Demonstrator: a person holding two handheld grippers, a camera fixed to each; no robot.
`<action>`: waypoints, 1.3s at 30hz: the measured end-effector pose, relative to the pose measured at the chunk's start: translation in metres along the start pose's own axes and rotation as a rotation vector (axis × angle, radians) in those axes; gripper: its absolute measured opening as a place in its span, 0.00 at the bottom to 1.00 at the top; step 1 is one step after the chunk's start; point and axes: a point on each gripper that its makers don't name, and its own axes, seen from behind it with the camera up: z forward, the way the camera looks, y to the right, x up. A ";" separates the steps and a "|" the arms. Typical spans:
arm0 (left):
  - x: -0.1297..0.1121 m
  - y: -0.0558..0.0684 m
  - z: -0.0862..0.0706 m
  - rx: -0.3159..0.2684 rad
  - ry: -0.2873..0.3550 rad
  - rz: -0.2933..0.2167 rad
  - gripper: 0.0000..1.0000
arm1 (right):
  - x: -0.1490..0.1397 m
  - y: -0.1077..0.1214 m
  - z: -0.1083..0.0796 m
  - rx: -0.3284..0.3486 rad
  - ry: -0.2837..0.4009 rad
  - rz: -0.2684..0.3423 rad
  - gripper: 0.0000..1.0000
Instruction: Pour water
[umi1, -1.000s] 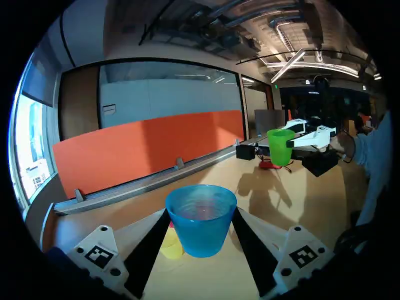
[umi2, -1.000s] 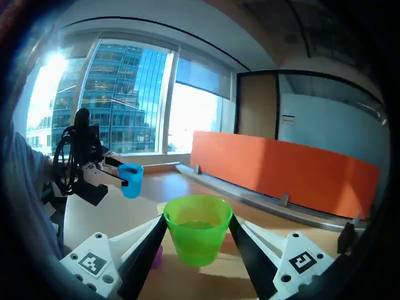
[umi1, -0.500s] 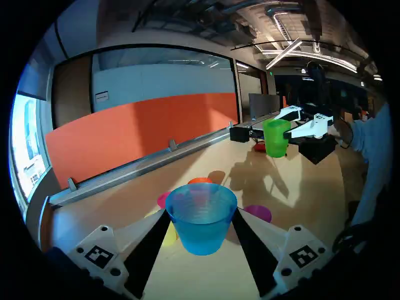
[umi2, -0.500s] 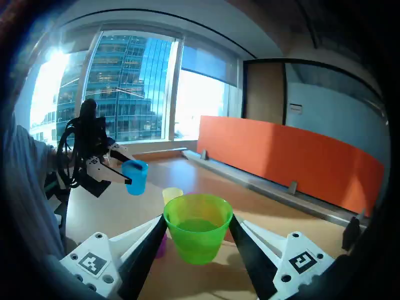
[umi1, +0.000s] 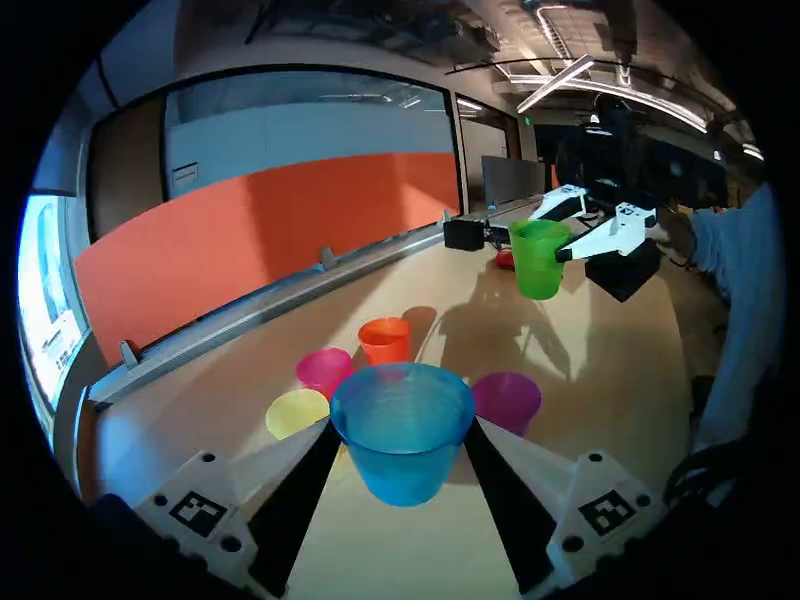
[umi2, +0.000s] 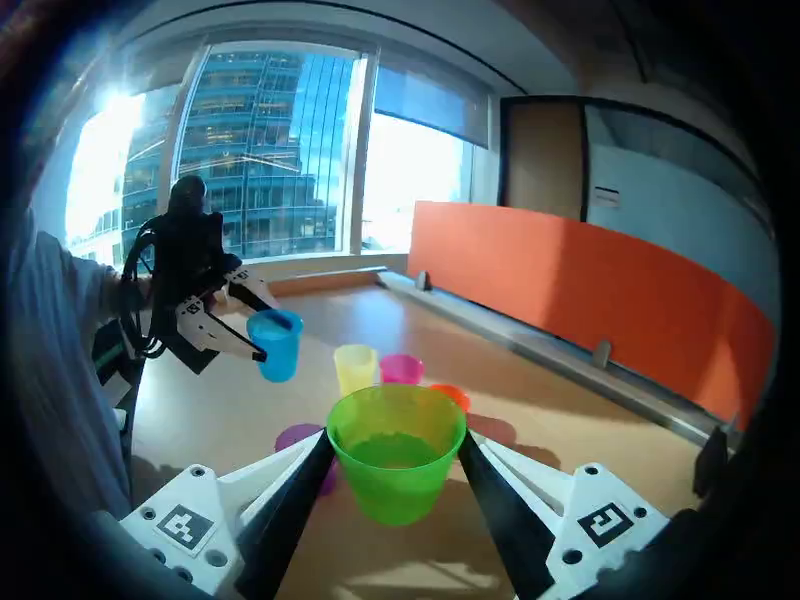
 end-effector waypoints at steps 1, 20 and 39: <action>-0.002 0.001 0.001 -0.005 -0.007 0.003 0.86 | -0.002 -0.001 0.001 0.003 -0.007 -0.002 0.91; -0.041 0.012 0.017 -0.074 -0.111 0.024 0.86 | -0.040 -0.011 0.017 0.053 -0.099 -0.001 0.91; -0.077 0.025 0.040 -0.134 -0.173 -0.014 0.86 | -0.090 -0.019 0.038 0.080 -0.195 0.015 0.91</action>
